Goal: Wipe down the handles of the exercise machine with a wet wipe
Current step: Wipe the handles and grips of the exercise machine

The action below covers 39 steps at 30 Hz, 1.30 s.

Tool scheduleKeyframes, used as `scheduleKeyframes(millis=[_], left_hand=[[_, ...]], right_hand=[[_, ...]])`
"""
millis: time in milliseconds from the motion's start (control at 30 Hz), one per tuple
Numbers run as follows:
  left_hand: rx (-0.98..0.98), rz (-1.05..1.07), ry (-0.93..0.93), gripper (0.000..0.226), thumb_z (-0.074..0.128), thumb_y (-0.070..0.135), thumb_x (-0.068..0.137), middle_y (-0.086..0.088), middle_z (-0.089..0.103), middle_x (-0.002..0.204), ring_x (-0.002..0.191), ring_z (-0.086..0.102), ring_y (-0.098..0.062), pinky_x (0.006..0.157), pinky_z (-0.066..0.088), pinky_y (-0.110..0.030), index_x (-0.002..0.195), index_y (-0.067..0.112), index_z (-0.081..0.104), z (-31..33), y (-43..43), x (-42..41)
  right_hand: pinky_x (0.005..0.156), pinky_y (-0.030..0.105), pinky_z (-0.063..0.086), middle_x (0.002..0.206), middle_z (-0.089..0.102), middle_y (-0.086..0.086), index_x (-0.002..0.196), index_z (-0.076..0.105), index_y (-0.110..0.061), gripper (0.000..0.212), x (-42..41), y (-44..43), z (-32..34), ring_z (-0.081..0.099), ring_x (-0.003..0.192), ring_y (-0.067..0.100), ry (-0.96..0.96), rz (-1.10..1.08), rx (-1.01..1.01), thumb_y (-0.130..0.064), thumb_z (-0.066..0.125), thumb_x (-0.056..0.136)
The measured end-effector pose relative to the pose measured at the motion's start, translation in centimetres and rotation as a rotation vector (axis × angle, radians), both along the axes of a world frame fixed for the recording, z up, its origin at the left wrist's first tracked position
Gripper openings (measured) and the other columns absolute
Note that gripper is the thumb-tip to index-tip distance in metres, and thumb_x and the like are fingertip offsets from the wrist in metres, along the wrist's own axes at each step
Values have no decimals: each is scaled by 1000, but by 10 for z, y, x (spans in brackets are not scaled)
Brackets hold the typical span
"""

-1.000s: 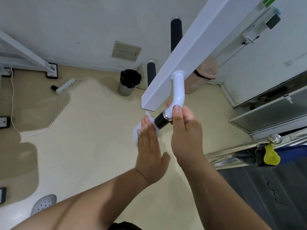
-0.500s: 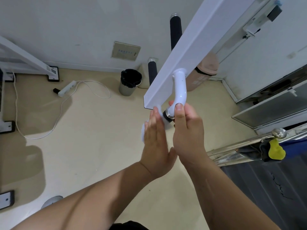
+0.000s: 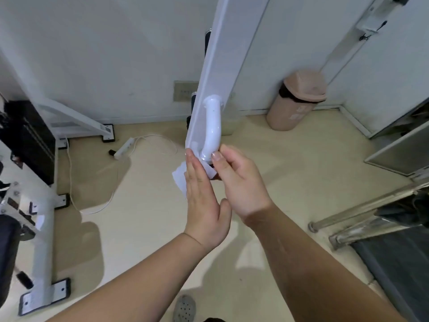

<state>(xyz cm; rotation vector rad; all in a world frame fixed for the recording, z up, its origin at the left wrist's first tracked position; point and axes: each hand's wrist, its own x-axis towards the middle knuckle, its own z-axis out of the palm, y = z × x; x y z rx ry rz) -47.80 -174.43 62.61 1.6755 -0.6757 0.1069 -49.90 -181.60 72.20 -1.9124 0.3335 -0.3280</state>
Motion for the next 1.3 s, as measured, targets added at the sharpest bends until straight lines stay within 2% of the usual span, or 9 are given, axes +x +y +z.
scheduleKeyframes(millis=[133,233,333,433,633,800,1000,1200,1300], left_hand=[[93,3,-28,122,63,-10,88,-13,-16,168,157,-8,-27,124,15,-59,151,34,-31,-5,8,-2],[225,0,-117,111,66,7,93,-13,-17,168,157,-7,-24,127,12,-41,155,18,-26,-9,12,-1],[340,-2,-168,106,66,7,91,-12,-15,168,157,-7,-14,121,8,-17,154,0,-20,-2,13,-1],[398,-4,-196,103,68,4,89,-17,-12,167,154,-12,-4,116,7,-7,154,-8,-12,8,9,-7],[500,39,-225,107,67,20,93,-6,-23,167,157,-5,-22,118,8,-11,156,7,-19,13,1,-12],[481,8,-245,94,64,-3,90,-26,-11,164,156,-16,-20,124,1,-20,150,-17,-6,12,7,-16],[520,-33,-176,104,62,-15,80,-18,-12,167,157,-10,-23,126,2,-26,155,-4,-10,14,18,-22],[456,116,-166,86,48,4,78,-5,29,152,134,45,-16,114,38,-42,158,9,17,39,39,-19],[448,132,-160,88,48,0,80,0,34,148,125,49,-14,110,42,-36,159,15,13,52,35,-9]], right_hand=[[94,42,57,118,62,-13,127,63,-30,27,-22,3,-48,71,97,16,1,-161,187,-29,56,101],[84,38,57,94,72,-11,99,68,-25,7,-30,4,-65,69,86,12,-10,-193,226,-22,65,94],[67,30,47,65,61,-14,72,63,-25,28,-29,-3,-59,56,66,10,-47,-140,233,-6,61,93],[63,32,46,61,59,-12,64,62,-31,35,-28,-7,-56,55,64,14,-78,-98,337,-15,62,95],[75,36,57,80,73,-2,87,75,-18,12,-30,-12,-62,69,79,20,-173,-93,330,-25,69,94],[66,25,46,69,61,-9,76,68,-13,23,-30,-19,-67,56,69,11,-195,-65,361,-19,65,98],[63,25,43,71,60,-3,80,65,-17,20,-29,-31,-70,53,68,13,-212,-37,309,-18,60,99],[60,33,40,66,54,1,82,61,-13,23,-19,-60,-79,48,66,21,-136,-143,120,-23,55,102],[71,36,52,77,61,-11,87,69,-21,16,2,-64,-70,60,76,17,-204,-195,125,-26,59,98]])
